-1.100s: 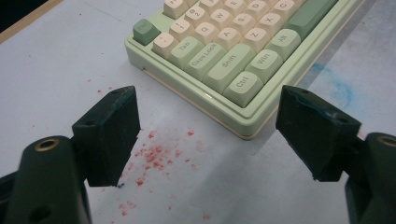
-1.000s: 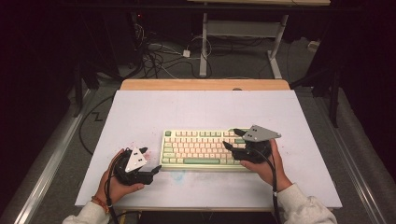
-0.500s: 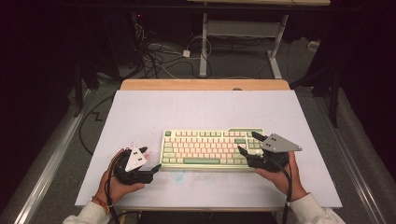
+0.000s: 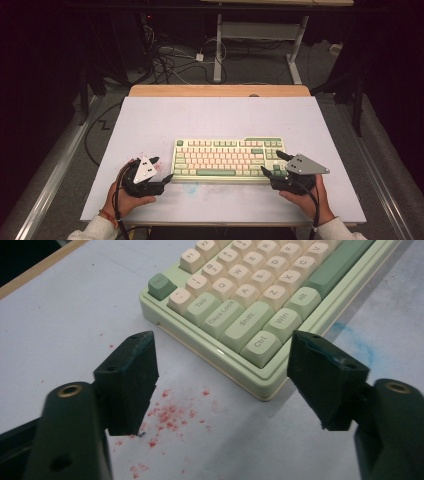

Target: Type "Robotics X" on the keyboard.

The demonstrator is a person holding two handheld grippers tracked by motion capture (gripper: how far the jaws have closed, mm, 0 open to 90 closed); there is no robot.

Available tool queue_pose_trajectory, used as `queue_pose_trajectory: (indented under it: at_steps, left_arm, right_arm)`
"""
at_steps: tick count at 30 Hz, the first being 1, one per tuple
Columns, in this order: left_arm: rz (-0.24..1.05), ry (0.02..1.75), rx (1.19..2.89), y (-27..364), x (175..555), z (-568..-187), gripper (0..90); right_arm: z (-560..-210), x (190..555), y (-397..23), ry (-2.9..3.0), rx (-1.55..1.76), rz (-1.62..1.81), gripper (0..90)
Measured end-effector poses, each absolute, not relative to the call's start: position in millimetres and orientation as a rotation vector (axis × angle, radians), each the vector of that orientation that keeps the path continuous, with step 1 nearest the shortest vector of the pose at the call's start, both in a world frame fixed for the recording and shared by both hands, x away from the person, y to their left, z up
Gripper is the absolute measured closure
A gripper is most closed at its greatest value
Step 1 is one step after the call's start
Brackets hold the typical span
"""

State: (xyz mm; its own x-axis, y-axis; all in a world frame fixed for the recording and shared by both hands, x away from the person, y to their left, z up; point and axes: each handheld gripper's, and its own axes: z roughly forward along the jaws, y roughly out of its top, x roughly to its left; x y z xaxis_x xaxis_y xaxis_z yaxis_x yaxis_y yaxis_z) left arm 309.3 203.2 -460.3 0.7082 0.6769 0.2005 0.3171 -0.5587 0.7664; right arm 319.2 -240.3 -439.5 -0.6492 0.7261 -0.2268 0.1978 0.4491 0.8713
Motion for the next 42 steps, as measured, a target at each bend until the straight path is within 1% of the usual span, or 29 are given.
queue_pose_trajectory:
  at_steps: [2,5,6,8,9,11,13,16,23,25,30,32,34,42]
  left_arm:
    - [0.625,0.747,2.182,202,309,-460,30.6]
    - [0.609,0.723,2.183,201,311,-457,41.7]
    - [0.585,0.717,2.193,200,312,-457,48.0]
    - [0.573,0.703,2.213,197,314,-456,65.2]
    - [0.556,0.697,2.222,196,315,-455,71.5]
    - [0.519,0.696,2.221,194,319,-453,81.3]
    - [0.503,0.69,2.226,189,324,-449,86.9]
    - [0.471,0.677,2.235,181,331,-444,87.6]
    - [0.451,0.627,2.269,158,344,-434,87.6]
    - [0.475,0.605,2.29,150,347,-432,87.6]
    - [0.452,0.567,2.308,135,359,-429,87.7]
    - [0.432,0.549,2.321,129,364,-428,87.7]
    - [0.45,0.529,2.344,120,369,-427,87.7]
    - [0.427,0.492,2.398,87,393,-432,87.7]
  right_arm:
    - [-441,317,-241,2.107,0.777,1.165,29.5]
    - [-445,314,-242,2.117,0.788,1.168,29.4]
    - [-446,313,-241,2.121,0.786,1.163,29.3]
    - [-448,311,-240,2.133,0.779,1.152,29.3]
    - [-448,310,-240,2.136,0.781,1.154,29.3]
    - [-449,308,-239,2.139,0.785,1.145,29.3]
    - [-450,306,-239,2.142,0.78,1.14,29.3]
    - [-450,305,-239,2.147,0.778,1.133,29.2]
    - [-454,306,-236,2.164,0.769,1.121,29.2]
    - [-454,307,-236,2.168,0.763,1.121,29.2]
    - [-457,308,-234,2.187,0.763,1.11,29.2]
    - [-458,308,-233,2.192,0.757,1.107,29.2]
    - [-458,308,-233,2.196,0.756,1.104,29.3]
    - [-461,309,-231,2.214,0.748,1.09,29.3]
